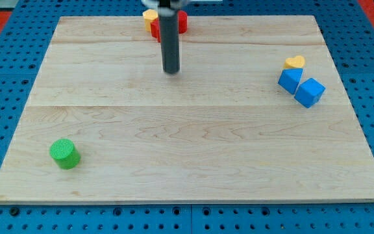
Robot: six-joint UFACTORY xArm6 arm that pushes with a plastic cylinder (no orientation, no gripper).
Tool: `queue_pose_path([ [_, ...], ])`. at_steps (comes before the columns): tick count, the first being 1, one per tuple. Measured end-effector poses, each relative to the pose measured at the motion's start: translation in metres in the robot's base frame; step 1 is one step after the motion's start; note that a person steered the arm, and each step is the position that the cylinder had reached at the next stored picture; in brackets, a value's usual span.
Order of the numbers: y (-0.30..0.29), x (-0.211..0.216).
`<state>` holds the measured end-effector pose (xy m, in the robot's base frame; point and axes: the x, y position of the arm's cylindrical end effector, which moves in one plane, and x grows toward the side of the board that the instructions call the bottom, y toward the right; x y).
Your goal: Slide the green circle to the group of blocks
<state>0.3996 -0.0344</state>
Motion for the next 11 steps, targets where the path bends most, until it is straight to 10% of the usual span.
queue_pose_path([
  [2,-0.053,0.192],
  [3,-0.103,0.217],
  [5,-0.211,0.183],
  [11,-0.072,0.132],
])
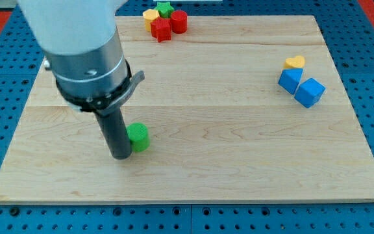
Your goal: Slide the green circle to the group of blocks
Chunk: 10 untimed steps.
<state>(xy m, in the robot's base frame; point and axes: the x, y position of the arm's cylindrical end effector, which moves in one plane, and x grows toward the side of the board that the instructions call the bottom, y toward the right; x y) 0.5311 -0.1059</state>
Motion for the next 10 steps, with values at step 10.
queue_pose_path([
  [10,0.004,-0.11],
])
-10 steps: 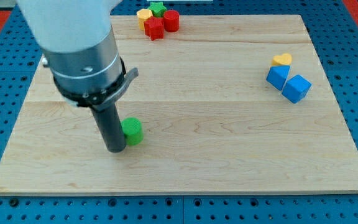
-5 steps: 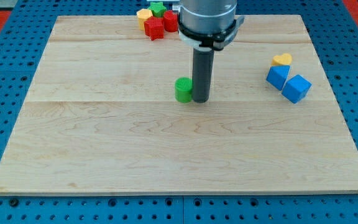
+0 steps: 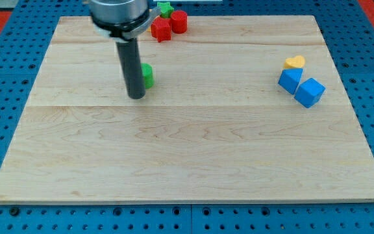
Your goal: Slide the green circle to the group of blocks
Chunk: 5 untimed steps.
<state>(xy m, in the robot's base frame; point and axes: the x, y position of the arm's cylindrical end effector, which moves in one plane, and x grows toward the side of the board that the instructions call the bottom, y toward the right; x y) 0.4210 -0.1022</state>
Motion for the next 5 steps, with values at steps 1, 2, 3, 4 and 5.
queue_pose_path([
  [1,0.017,-0.024],
  [2,0.028,-0.063],
  [3,0.012,-0.104],
  [4,0.011,-0.12],
  [5,0.024,-0.124],
])
